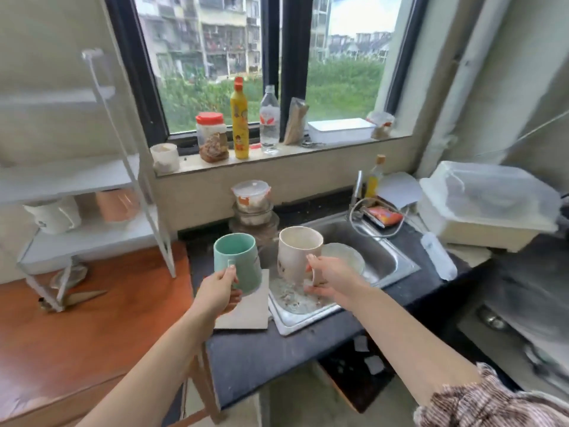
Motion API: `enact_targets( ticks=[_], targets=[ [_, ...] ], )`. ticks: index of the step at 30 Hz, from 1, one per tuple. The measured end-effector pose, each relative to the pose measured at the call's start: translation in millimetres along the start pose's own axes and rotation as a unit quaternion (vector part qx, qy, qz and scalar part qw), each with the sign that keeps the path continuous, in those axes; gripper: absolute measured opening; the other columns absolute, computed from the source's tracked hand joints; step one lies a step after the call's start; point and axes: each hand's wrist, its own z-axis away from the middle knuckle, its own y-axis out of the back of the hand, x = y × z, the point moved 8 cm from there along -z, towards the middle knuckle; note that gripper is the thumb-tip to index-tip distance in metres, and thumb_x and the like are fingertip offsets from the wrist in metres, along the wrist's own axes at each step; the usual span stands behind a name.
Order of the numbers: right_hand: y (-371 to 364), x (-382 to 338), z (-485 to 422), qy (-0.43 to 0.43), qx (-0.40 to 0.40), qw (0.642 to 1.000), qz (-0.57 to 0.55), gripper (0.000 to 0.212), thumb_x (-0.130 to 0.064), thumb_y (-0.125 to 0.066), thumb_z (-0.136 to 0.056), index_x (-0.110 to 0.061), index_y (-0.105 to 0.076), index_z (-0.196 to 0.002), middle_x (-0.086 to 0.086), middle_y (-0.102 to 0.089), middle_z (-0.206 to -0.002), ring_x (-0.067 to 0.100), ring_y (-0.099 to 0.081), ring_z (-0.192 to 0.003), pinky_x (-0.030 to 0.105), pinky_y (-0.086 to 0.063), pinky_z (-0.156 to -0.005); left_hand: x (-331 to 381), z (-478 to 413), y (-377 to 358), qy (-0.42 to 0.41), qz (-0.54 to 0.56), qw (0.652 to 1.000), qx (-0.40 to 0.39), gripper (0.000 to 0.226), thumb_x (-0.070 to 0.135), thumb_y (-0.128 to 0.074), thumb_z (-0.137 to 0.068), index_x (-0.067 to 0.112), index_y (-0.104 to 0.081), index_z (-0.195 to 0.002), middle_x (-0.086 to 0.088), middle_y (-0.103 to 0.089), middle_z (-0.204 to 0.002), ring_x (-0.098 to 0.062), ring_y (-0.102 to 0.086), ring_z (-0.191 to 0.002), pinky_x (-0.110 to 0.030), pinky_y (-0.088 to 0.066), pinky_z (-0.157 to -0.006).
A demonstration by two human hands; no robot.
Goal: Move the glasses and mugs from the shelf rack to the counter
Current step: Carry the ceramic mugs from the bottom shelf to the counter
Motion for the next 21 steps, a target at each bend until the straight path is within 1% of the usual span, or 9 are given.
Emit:
enact_targets(
  ticks=[2, 5, 6, 8, 11, 14, 18, 19, 21],
  targets=[
    [62, 11, 21, 0.0, 0.029, 0.999, -0.022, 0.024, -0.018, -0.05, -0.098, -0.005, -0.052, -0.078, 0.011, -0.046, -0.092, 0.024, -0.055, -0.085, 0.037, -0.056, -0.072, -9, 18, -66, 0.017, -0.023, 0.998, -0.047, 0.034, 0.035, -0.04, -0.098, 0.015, -0.049, -0.072, -0.013, -0.056, -0.069, -0.02, -0.054, -0.059, -0.022, -0.04, -0.046],
    [153, 35, 53, -0.016, 0.083, 0.996, -0.03, 0.024, -0.023, -0.053, -0.096, -0.007, -0.053, -0.078, 0.017, -0.049, -0.117, 0.035, -0.056, -0.109, 0.045, -0.055, -0.087, -23, 50, -162, 0.027, -0.037, 0.993, -0.112, 0.034, 0.037, -0.039, -0.098, 0.016, -0.049, -0.072, -0.012, -0.058, -0.073, -0.019, -0.054, -0.062, -0.025, -0.043, -0.054],
    [182, 44, 66, -0.029, 0.099, 0.994, -0.029, 0.024, -0.025, -0.053, -0.096, -0.007, -0.054, -0.08, 0.019, -0.05, -0.121, 0.036, -0.057, -0.108, 0.044, -0.054, -0.089, -26, 61, -194, 0.028, -0.042, 0.99, -0.13, 0.034, 0.037, -0.04, -0.097, 0.017, -0.049, -0.071, -0.011, -0.057, -0.07, -0.019, -0.053, -0.06, -0.024, -0.042, -0.053],
    [239, 61, 92, -0.047, 0.135, 0.989, -0.033, 0.026, -0.029, -0.053, -0.096, -0.009, -0.055, -0.078, 0.021, -0.051, -0.122, 0.037, -0.059, -0.098, 0.042, -0.054, -0.088, -32, 83, -254, 0.033, -0.05, 0.984, -0.167, 0.035, 0.038, -0.043, -0.096, 0.016, -0.048, -0.071, -0.011, -0.055, -0.062, -0.018, -0.05, -0.051, -0.021, -0.04, -0.045],
    [321, 79, 132, -0.058, 0.201, 0.976, -0.054, 0.025, -0.03, -0.053, -0.095, -0.01, -0.058, -0.08, 0.022, -0.053, -0.123, 0.04, -0.062, -0.102, 0.04, -0.055, -0.085, -32, 116, -343, 0.042, -0.043, 0.967, -0.247, 0.033, 0.039, -0.044, -0.096, 0.013, -0.049, -0.075, -0.008, -0.047, -0.053, -0.013, -0.04, -0.037, -0.016, -0.032, -0.033],
    [394, 94, 170, -0.068, 0.254, 0.961, -0.081, 0.026, -0.036, -0.053, -0.095, -0.012, -0.059, -0.086, 0.02, -0.056, -0.118, 0.038, -0.065, -0.096, 0.035, -0.056, -0.077, -26, 149, -423, 0.039, -0.08, 0.951, -0.297, 0.032, 0.044, -0.047, -0.093, 0.015, -0.057, -0.085, -0.011, -0.051, -0.063, -0.015, -0.047, -0.044, -0.016, -0.039, -0.033],
    [480, 113, 212, -0.068, 0.325, 0.935, -0.125, 0.027, -0.038, -0.052, -0.095, -0.014, -0.058, -0.085, 0.018, -0.058, -0.11, 0.034, -0.065, -0.093, 0.033, -0.054, -0.074, -21, 194, -524, 0.024, -0.123, 0.924, -0.361, 0.036, 0.05, -0.046, -0.092, 0.017, -0.058, -0.103, -0.011, -0.055, -0.072, -0.015, -0.051, -0.054, -0.018, -0.043, -0.039],
    [500, 118, 221, -0.069, 0.342, 0.927, -0.137, 0.027, -0.038, -0.052, -0.095, -0.014, -0.058, -0.084, 0.017, -0.058, -0.108, 0.034, -0.065, -0.091, 0.033, -0.054, -0.073, -20, 206, -548, 0.021, -0.131, 0.918, -0.374, 0.036, 0.05, -0.045, -0.092, 0.018, -0.058, -0.104, -0.011, -0.055, -0.072, -0.014, -0.051, -0.055, -0.017, -0.044, -0.041],
    [540, 129, 238, -0.072, 0.371, 0.912, -0.159, 0.027, -0.038, -0.051, -0.095, -0.014, -0.057, -0.082, 0.016, -0.058, -0.106, 0.033, -0.064, -0.09, 0.032, -0.054, -0.074, -20, 229, -595, 0.022, -0.136, 0.908, -0.394, 0.029, 0.048, -0.046, -0.093, 0.021, -0.057, -0.096, -0.01, -0.054, -0.071, -0.013, -0.051, -0.051, -0.016, -0.045, -0.042]
  ],
)
